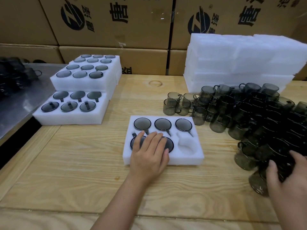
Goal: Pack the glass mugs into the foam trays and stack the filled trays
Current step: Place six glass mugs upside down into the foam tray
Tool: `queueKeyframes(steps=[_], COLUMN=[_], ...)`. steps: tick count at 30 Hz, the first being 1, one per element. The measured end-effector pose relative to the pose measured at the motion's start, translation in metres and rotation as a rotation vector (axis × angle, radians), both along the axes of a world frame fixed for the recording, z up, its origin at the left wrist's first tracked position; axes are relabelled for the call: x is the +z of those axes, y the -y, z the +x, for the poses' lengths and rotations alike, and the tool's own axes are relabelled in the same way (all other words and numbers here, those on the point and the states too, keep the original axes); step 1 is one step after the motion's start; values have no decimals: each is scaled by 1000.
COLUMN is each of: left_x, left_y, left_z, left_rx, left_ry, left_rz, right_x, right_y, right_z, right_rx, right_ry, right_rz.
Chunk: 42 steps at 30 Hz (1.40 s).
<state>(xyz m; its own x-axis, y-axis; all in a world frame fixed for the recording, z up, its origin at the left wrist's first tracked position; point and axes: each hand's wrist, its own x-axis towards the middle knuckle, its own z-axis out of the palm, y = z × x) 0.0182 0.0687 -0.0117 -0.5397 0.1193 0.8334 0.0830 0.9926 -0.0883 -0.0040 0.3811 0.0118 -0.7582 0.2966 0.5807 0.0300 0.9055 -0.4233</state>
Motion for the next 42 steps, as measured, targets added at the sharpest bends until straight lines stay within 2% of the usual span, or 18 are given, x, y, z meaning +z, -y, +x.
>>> queueKeyframes(steps=[5, 11, 14, 18, 21, 24, 26, 29, 33, 37, 39, 42], left_x=[1, -1, -2, 3, 16, 36, 42, 46, 42, 31, 28, 28], left_y=[0, 0, 0, -8, -19, -28, -32, -32, -40, -55, -57, -54], left_z=[0, -1, -2, 0, 2, 4, 3, -5, -11, -16, -16, -9], left_rx=[-22, -37, -47, -152, -377, -532, -616, -576, -390, -226, -239, -307], left_ry=[-4, -29, -43, -32, 113, 502, 664, 601, 426, 268, 185, 223], left_rz=[15, 19, 20, 51, 177, 476, 685, 852, 918, 819, 746, 726], right_x=[1, 14, 24, 39, 49, 54, 53, 52, 48, 43, 39, 34], right_y=[-18, -4, 7, 40, 67, 89, 99, 110, 126, 150, 156, 155], right_z=[-16, -21, -17, -5, -1, -1, -4, -9, -7, -3, -5, -13], right_rx=[106, 98, 177, 349, 613, 869, 931, 880, 707, 770, 784, 806], right_ry=[104, 173, 83, -74, -81, -47, 3, 69, 17, 199, 245, 280], right_rz=[65, -2, -77, -33, -37, -71, -134, -278, -421, -754, -774, -759])
